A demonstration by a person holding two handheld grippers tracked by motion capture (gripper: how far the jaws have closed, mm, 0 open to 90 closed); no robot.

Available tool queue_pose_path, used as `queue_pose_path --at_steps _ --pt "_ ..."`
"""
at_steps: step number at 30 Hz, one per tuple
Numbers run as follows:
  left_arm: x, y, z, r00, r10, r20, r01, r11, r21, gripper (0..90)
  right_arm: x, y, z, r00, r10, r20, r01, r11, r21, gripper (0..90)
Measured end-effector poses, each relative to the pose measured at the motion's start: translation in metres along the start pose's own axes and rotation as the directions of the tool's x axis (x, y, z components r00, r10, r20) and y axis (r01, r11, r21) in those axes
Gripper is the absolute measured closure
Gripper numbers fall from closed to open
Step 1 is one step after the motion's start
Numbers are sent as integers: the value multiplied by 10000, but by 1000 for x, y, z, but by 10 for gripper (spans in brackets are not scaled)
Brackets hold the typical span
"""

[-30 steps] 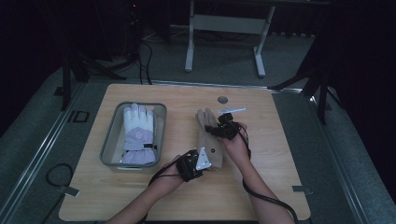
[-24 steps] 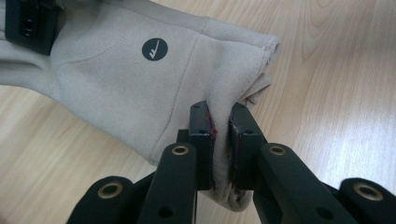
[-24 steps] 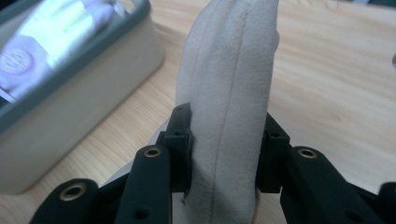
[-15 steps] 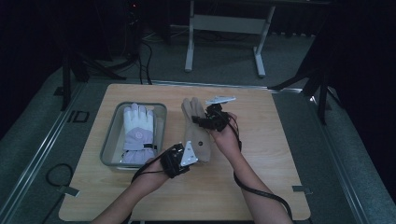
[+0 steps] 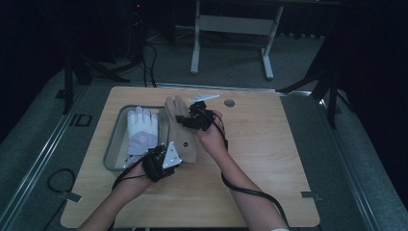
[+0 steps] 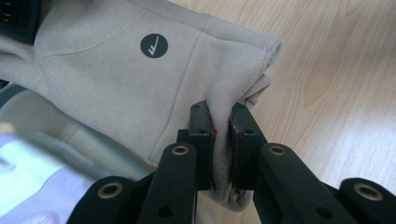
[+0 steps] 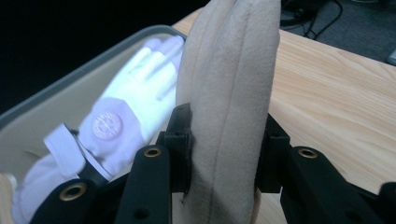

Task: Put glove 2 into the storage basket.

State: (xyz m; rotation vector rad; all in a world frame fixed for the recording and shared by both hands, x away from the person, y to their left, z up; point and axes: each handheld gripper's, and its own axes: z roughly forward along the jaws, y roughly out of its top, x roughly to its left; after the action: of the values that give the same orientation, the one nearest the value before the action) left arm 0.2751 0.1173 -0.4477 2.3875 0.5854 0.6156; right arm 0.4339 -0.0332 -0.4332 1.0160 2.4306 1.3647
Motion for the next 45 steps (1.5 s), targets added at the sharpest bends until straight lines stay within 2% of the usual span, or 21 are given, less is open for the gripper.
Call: queue_pose_path --at_steps 9,16,18,19,26,29,35,43,45 --pt "14 -21 -17 9991 -317 -272 322 9993 205 823 22 14 25 9993 -202 -302 204 9998 53 645" --pt "25 -36 -28 9969 -574 -537 590 9979 277 823 34 23 41 9985 -292 -472 290 9996 -58 644" --pt "25 -36 -28 9969 -574 -537 590 9979 277 823 36 25 44 9982 -303 -510 300 9995 -64 644" --pt "30 -44 -33 9952 -745 -630 768 9964 346 823 41 28 49 9978 -337 -578 334 9994 -61 644" --pt "39 -59 -46 9921 -944 -829 988 9938 504 823 61 39 70 9948 -627 -801 631 9980 31 644" --pt "45 -69 -50 9894 -1162 -870 1214 9910 571 823 67 41 77 9944 -631 -843 631 9980 -28 643" --pt "49 -78 -49 9870 -1418 -763 1469 9870 657 822 70 38 90 9938 -517 -981 528 9986 82 643" --pt "53 -85 -37 9840 -1655 -662 1711 9810 915 821 64 24 119 9947 -644 -799 705 9946 763 634" --pt "55 -86 -35 9830 -1735 -600 1786 9794 940 821 63 22 123 9938 -801 -767 868 9922 890 626"
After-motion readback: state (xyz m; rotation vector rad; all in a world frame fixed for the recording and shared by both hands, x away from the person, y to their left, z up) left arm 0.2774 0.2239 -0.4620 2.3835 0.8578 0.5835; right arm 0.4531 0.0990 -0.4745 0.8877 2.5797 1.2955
